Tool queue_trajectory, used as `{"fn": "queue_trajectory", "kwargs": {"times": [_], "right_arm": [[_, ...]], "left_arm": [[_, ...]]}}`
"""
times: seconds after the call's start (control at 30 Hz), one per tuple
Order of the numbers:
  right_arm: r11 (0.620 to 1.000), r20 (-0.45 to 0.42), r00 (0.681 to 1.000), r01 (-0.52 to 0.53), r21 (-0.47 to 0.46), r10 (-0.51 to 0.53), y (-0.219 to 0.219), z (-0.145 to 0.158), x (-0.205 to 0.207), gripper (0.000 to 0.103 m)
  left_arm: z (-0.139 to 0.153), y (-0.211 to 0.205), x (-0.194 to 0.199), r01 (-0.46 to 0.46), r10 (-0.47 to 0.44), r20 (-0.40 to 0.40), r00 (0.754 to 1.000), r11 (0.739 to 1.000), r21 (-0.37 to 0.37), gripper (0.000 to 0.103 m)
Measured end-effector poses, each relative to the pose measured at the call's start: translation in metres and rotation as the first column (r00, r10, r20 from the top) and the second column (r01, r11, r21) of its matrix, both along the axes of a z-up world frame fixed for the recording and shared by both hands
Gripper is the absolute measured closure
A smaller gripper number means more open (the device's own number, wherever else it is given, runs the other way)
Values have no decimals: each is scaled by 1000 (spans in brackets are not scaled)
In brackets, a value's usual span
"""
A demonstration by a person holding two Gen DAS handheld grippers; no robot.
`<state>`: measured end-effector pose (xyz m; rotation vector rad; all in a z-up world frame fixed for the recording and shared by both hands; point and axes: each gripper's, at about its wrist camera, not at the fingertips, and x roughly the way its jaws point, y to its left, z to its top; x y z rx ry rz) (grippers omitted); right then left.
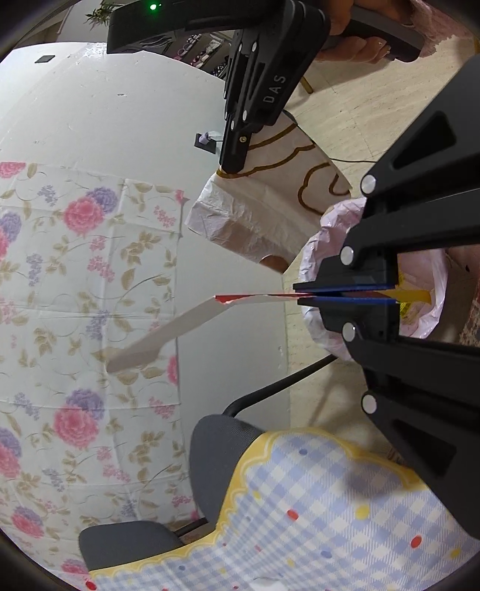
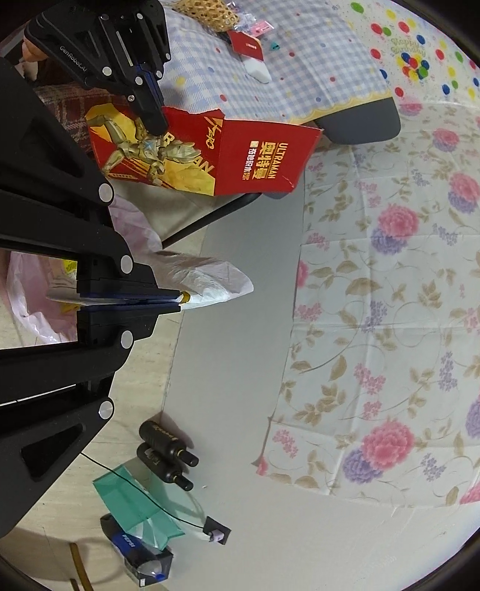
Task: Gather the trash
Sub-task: 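Carry both bags over the pink trash bin and open both tools, then move both open tools back toward the chair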
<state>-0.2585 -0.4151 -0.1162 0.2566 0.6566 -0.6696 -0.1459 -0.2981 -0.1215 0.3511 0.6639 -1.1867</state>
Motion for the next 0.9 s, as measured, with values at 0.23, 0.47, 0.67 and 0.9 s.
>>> {"fn": "queue_trajectory", "kwargs": {"times": [0.23,0.47,0.67,0.9], "right_arm": [[998,-21,1000,13,61,-11,-15,-25,5,97],[996,-34,999,-13,84,16,-16,-32,13,72],[997,49,998,-36,69,33,-13,-8,14,72],[981,176,969,-186,58,173,14,27,46,72]], "left_arm": [[-13,-16,1,9,-8,-19,1000,999,39,102],[-8,-7,16,-51,52,-23,998,998,33,67],[21,23,25,-141,142,80,987,990,-11,65],[61,88,53,-332,341,164,926,940,-83,65]]}}
